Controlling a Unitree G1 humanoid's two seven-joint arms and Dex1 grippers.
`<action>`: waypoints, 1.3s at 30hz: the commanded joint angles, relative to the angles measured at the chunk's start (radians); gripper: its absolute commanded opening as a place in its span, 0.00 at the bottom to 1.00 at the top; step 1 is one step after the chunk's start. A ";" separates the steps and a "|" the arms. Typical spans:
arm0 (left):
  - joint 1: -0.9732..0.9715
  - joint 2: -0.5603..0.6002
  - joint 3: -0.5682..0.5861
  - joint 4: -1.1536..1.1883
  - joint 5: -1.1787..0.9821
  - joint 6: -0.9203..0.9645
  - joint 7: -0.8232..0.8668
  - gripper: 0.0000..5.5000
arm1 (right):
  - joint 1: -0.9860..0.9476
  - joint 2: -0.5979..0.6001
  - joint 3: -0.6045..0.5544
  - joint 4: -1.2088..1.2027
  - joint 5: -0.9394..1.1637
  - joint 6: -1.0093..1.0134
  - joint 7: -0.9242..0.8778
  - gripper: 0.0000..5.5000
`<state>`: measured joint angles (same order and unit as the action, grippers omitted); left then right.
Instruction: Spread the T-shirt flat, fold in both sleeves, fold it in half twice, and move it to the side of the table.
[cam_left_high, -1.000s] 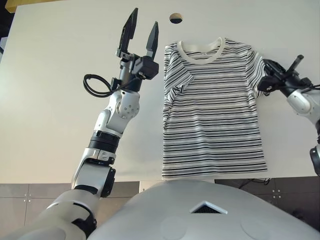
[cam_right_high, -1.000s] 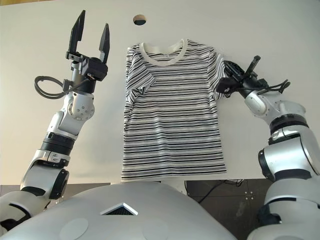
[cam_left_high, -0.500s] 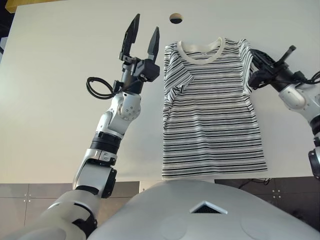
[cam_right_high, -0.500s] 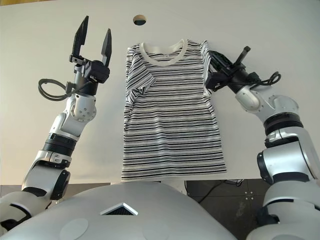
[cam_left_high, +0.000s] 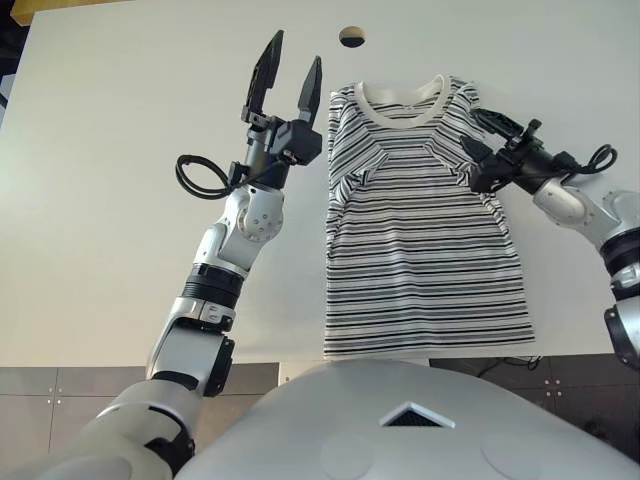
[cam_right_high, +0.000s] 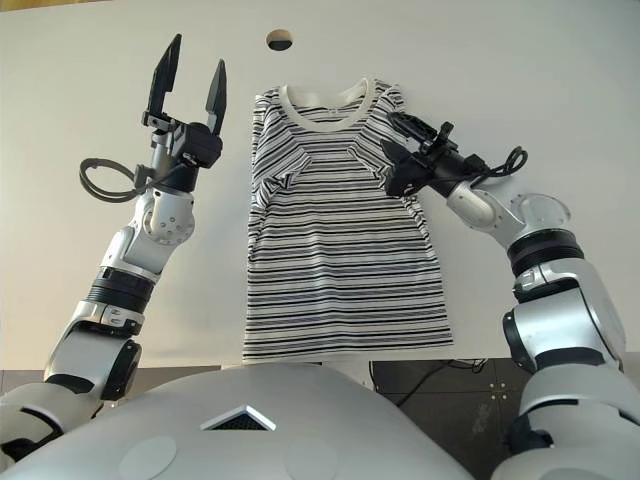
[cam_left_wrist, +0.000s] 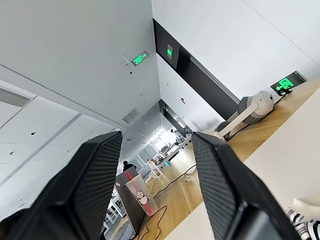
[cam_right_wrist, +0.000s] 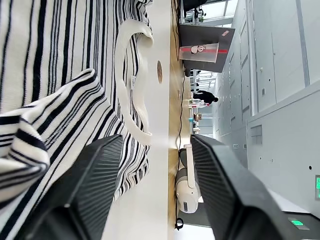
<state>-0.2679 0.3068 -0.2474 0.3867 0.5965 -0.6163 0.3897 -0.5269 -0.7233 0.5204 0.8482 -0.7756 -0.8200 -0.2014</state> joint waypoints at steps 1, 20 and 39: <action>0.066 0.139 0.002 -0.064 0.027 -0.024 -0.110 0.47 | 0.138 -0.138 -0.107 -0.154 0.167 -0.054 0.107 0.58; 0.562 0.691 -0.162 -0.592 -0.195 -0.095 -1.004 0.47 | 1.151 -0.592 -0.573 -1.029 0.127 0.105 0.628 0.61; 0.533 0.617 -0.279 -0.609 -0.216 -0.133 -1.124 0.47 | 1.181 -0.586 -0.598 -1.205 0.278 0.051 0.901 0.61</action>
<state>0.2515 0.9090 -0.5162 -0.2296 0.3559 -0.7563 -0.7092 0.6799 -1.3138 -0.0932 -0.3571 -0.5071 -0.7613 0.6822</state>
